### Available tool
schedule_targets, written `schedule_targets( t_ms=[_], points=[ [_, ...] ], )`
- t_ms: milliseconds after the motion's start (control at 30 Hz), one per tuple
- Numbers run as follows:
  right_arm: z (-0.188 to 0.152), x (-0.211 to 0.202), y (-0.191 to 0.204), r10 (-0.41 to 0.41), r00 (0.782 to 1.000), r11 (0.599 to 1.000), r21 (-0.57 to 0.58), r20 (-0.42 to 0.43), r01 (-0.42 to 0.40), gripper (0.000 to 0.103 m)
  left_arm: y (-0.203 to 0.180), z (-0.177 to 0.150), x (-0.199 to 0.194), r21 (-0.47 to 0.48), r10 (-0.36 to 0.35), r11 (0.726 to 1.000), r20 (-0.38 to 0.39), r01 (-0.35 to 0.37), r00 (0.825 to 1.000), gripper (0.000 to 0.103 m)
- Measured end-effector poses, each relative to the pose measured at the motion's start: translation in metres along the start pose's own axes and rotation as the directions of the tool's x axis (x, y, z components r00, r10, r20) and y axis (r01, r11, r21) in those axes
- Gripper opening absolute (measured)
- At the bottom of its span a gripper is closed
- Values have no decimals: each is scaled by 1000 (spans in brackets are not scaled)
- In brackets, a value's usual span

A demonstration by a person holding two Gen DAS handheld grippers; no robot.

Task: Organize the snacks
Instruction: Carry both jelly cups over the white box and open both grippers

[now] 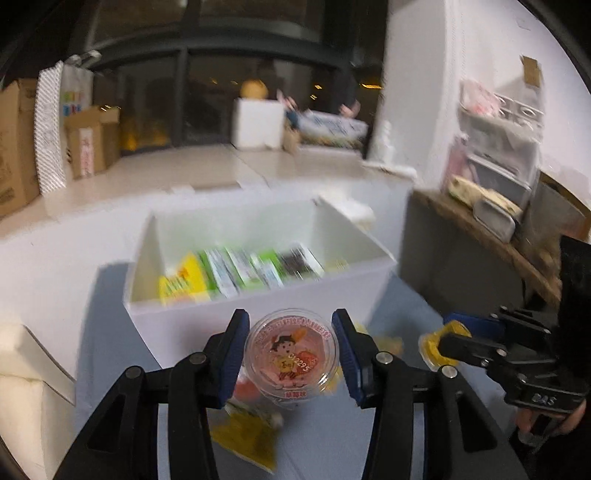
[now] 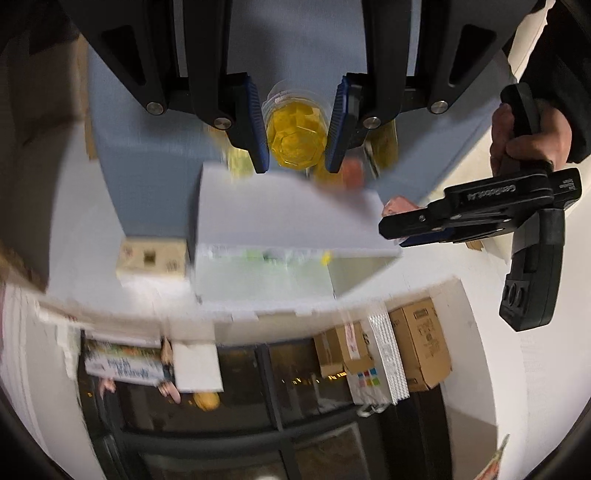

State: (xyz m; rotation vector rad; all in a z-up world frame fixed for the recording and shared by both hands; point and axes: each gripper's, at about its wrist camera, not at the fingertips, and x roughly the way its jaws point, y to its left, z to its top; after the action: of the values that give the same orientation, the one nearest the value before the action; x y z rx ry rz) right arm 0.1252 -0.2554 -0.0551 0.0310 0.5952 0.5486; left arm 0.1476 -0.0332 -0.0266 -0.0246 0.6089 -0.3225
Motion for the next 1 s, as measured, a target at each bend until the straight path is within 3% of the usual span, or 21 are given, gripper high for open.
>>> schedule_targets(
  t_ms=[167, 367, 400, 433, 467, 500, 533, 667, 900, 1000],
  points=[
    [56, 23, -8, 13, 999, 1000, 0, 39, -13, 34, 23, 46, 13, -31, 50, 998, 41, -49, 998, 51],
    [105, 71, -33, 5, 1000, 999, 50, 14, -5, 34, 54, 72, 61, -62, 134, 989, 2, -134, 991, 52],
    [109, 79, -38, 4, 1000, 998, 68, 5, -4, 35, 59, 70, 66, -74, 151, 986, -1, -150, 989, 53],
    [112, 85, -41, 9, 1000, 997, 82, -8, -9, 35, 64, 68, 71, -92, 178, 980, -4, -177, 984, 63],
    [114, 92, -45, 3, 1000, 995, 96, -27, -1, 53, 67, 66, 76, -104, 185, 977, -18, -186, 983, 73],
    [115, 98, -47, -21, 999, 994, 106, -46, 26, 71, 71, 63, 80, -113, 181, 977, -30, -183, 983, 93],
    [114, 100, -49, -32, 998, 993, 114, -45, 37, 98, 72, 60, 82, -114, 191, 974, -33, -194, 981, 103],
    [106, 89, -54, -40, 999, 992, 121, -9, 41, 101, 75, 48, 74, -118, 200, 972, -33, -202, 979, 103],
    [99, 73, -49, -73, 997, 995, 66, -29, 75, 103, 70, 48, 51, -100, 209, 972, -26, -210, 978, 103],
    [93, 53, -45, -63, 998, 996, 62, 16, 62, 103, 61, 42, 31, -97, 207, 974, -7, -207, 978, 103]
  ],
)
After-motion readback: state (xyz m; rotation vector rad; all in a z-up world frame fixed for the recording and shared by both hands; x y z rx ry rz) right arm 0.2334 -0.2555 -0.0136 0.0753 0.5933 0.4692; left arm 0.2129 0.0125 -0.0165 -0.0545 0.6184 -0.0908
